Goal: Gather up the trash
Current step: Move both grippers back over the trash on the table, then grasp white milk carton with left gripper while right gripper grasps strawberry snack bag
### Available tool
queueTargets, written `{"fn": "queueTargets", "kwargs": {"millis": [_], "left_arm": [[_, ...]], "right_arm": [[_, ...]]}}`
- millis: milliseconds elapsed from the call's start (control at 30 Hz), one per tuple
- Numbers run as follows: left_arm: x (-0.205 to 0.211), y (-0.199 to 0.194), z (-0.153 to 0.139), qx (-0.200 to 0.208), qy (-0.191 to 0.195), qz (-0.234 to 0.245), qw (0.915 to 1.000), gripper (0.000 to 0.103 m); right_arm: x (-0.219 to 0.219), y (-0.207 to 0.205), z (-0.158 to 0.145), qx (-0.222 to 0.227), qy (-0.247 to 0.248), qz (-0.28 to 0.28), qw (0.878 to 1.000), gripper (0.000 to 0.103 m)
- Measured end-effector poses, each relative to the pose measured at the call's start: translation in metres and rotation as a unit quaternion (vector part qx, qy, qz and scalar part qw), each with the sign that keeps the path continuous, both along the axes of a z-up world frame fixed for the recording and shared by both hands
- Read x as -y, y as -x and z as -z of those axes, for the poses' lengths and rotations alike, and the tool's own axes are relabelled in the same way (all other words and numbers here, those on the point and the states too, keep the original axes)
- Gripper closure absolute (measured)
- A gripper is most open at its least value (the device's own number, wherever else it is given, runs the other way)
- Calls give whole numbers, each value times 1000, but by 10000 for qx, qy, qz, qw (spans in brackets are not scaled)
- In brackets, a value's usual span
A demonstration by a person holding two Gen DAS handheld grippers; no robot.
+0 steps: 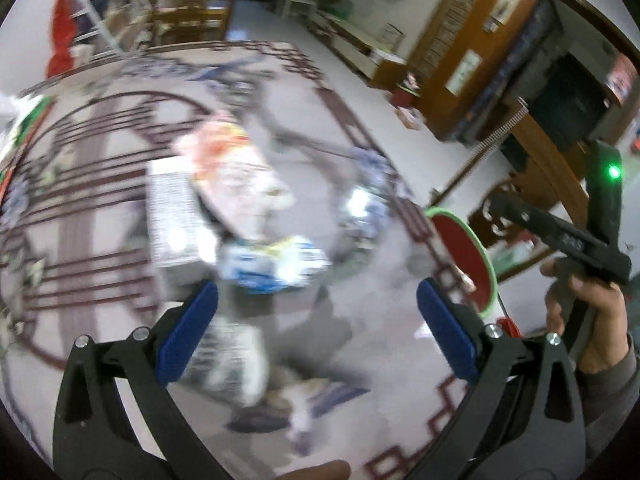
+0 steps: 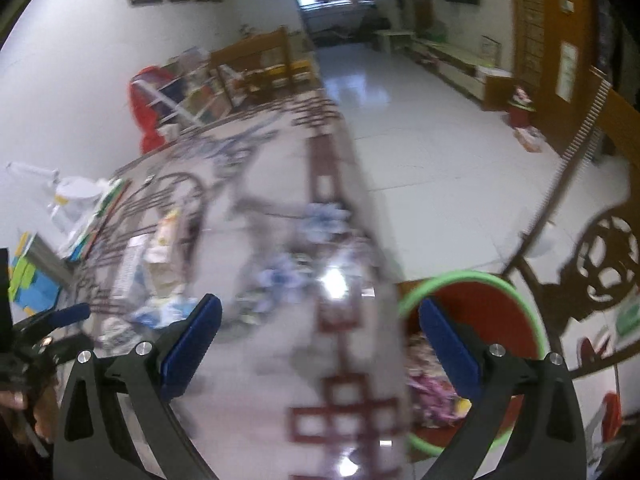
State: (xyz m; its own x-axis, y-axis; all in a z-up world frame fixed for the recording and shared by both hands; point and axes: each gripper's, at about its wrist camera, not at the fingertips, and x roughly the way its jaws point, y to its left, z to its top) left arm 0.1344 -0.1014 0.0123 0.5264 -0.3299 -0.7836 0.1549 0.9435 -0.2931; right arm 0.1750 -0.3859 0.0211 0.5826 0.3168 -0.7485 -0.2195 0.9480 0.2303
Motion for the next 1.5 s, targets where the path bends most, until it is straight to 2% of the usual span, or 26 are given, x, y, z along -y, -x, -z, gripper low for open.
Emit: {"fn": "queueTargets", "kwargs": {"millis": [167, 400, 567, 733, 1000, 1300, 1500], "left_arm": [[-50, -1, 4, 21, 101, -470, 9988, 6], [-81, -17, 25, -185, 357, -787, 9961, 6], [-80, -29, 36, -271, 382, -765, 9960, 6], [-66, -41, 40, -144, 85, -614, 9980, 6], [-70, -52, 55, -218, 8, -798, 9966, 6], [-68, -62, 66, -316, -132, -787, 9963, 17], [-68, -69, 77, -481, -219, -820, 9952, 25]], "right_arm": [[-48, -8, -8, -65, -288, -441, 9986, 7], [-106, -30, -3, -319, -545, -894, 9940, 7], [-128, -56, 15, -635, -680, -972, 9909, 7], [-142, -75, 32, -927, -785, -1053, 9870, 7], [-170, -91, 46, -1065, -808, -1300, 9825, 8], [-187, -107, 62, -1144, -749, -1327, 9817, 10], [-199, -110, 73, -1229, -664, -1466, 9793, 20]]}}
